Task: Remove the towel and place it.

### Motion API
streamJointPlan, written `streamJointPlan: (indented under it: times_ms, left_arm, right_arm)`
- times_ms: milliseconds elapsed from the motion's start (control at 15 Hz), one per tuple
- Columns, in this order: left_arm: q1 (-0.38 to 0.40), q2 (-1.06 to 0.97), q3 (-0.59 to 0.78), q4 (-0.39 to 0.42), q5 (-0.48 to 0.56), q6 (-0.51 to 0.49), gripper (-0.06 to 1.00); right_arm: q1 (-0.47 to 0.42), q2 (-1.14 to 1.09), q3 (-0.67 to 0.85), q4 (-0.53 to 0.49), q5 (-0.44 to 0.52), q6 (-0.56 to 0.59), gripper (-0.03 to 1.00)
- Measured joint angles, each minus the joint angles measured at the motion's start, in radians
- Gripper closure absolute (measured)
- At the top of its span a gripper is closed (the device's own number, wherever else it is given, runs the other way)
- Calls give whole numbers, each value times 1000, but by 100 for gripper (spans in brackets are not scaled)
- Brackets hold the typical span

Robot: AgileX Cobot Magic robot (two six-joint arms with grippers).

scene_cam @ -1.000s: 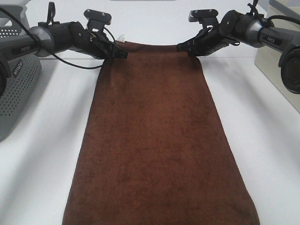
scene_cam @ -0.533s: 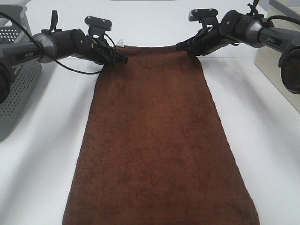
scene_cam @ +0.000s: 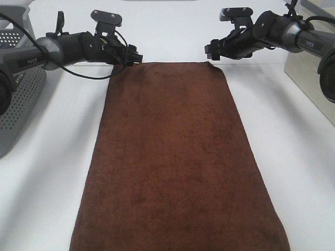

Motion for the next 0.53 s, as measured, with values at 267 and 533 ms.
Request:
streamJointPlan:
  times_ms: [267, 533]
  left_arm:
    - [0, 0, 0, 0, -2, 0, 27]
    - [0, 0, 0, -12, 1, -3, 27]
  right_arm:
    - [-5, 0, 0, 3, -1, 0, 21]
    - [-5, 16, 0, 91, -37, -64, 21]
